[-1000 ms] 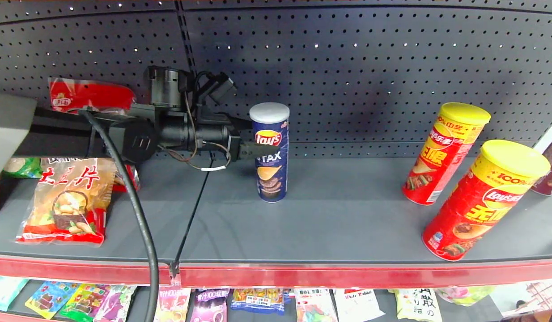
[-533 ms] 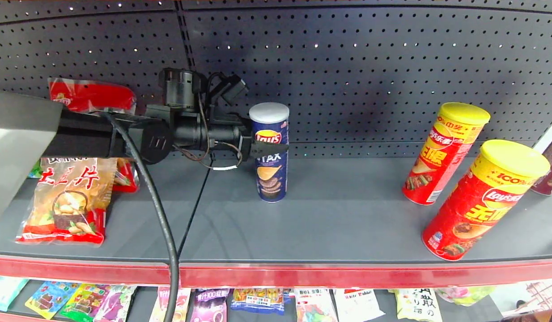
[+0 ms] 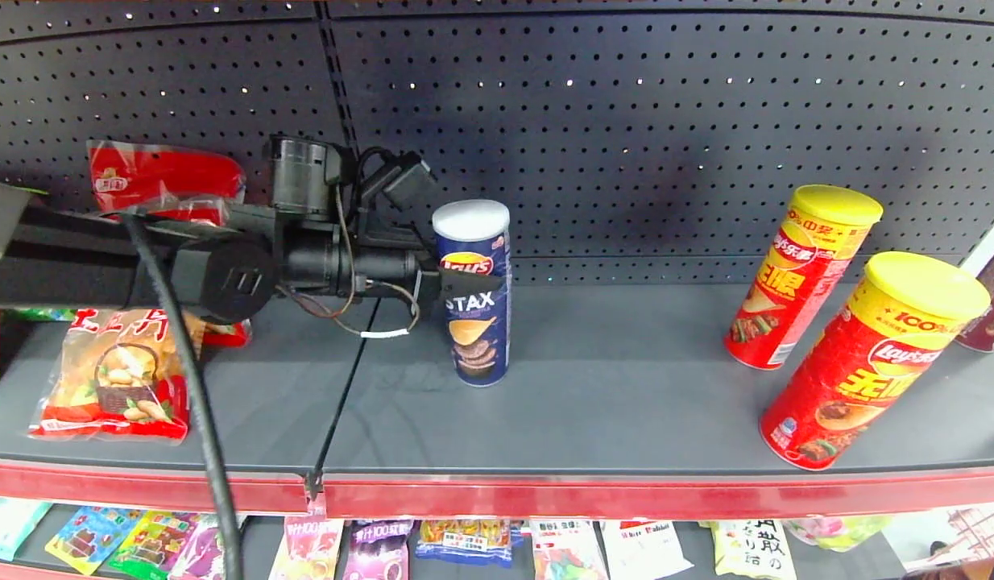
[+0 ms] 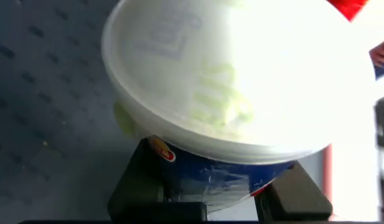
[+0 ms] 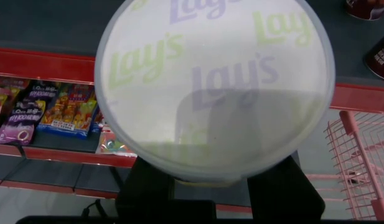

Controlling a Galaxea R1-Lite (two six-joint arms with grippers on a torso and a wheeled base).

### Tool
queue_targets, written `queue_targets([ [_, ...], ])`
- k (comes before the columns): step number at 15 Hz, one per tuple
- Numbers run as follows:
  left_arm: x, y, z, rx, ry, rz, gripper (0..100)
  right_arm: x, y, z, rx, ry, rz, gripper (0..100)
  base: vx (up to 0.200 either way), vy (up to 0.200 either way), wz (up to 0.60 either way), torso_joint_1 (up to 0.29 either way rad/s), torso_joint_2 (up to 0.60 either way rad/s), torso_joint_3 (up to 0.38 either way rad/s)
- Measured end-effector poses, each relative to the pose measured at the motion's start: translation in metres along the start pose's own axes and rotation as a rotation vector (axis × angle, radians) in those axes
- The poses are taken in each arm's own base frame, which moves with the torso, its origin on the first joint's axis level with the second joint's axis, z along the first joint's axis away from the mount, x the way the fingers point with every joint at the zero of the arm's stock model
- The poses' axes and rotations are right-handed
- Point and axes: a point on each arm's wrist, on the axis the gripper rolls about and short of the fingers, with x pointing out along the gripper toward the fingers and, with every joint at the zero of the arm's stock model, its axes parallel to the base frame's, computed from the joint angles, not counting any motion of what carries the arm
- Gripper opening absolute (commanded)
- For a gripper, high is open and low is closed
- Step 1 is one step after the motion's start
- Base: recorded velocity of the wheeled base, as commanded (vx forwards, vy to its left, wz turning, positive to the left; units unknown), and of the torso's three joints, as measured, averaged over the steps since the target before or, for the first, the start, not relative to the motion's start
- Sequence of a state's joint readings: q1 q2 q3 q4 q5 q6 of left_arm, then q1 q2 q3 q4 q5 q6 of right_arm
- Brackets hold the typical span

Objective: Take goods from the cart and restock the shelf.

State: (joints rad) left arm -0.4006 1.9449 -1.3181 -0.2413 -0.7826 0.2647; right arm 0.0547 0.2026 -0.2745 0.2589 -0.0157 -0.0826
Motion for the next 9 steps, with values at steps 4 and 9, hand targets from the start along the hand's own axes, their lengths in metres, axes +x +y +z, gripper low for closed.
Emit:
queue_targets([
  [4, -0.021, -0.050, -0.009, -0.023, 0.044, -0.042, 0, 0.000, 0.000, 0.000, 0.000, 0.001, 0.005, 0, 0.000, 0.000, 0.00, 0.000, 0.00, 0.000],
  [9, -0.036, -0.072, -0.017, 0.015, 0.031, 0.024, 0, 0.000, 0.000, 0.000, 0.000, 0.001, 0.006, 0, 0.000, 0.000, 0.00, 0.000, 0.00, 0.000],
])
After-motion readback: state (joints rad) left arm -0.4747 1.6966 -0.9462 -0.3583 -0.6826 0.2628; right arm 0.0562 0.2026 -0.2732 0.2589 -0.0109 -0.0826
